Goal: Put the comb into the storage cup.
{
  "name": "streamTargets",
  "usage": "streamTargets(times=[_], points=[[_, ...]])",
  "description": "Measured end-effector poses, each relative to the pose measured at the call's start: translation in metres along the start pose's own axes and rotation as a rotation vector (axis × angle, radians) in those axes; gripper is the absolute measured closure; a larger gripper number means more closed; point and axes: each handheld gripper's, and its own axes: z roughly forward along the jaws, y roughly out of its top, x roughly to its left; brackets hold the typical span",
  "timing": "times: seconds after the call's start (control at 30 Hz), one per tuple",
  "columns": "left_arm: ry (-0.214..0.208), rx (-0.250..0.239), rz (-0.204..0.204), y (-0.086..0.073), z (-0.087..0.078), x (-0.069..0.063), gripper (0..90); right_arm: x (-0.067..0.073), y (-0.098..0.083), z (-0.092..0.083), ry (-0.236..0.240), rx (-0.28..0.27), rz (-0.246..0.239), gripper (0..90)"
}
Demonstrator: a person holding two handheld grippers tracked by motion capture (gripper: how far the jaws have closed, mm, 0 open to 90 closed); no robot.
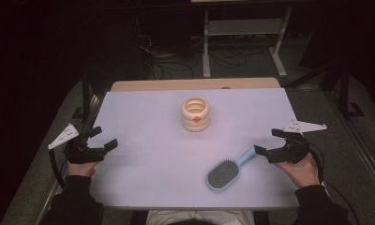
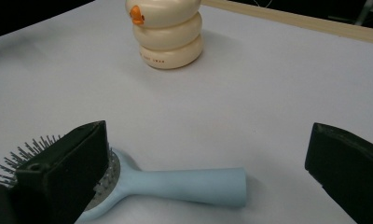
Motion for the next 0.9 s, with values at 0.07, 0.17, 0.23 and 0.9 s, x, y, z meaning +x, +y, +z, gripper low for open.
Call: streamTargets(times=[0.07, 0.17, 0.23, 0.9], points=[[0.000, 0.002, -0.001, 0.000, 0.000, 0.000, 0.0, 0.000, 0.000, -0.001, -0.002, 0.001, 0.001, 0.0], [0.000, 0.003, -0.001, -0.001, 0.000, -0.001, 0.0, 0.000, 0.000, -0.001, -0.001, -0.001, 0.003, 0.0], [0.000, 0.001, -0.002, -0.001, 0.000, -0.001, 0.0, 0.000, 0.000, -0.001, -0.002, -0.003, 0.004, 0.0], [0.005, 0.005, 0.004, -0.001, 0.003, 0.000, 0.0, 0.005, 0.018, -0.007, 0.010, 0.029, -0.044, 0.0]])
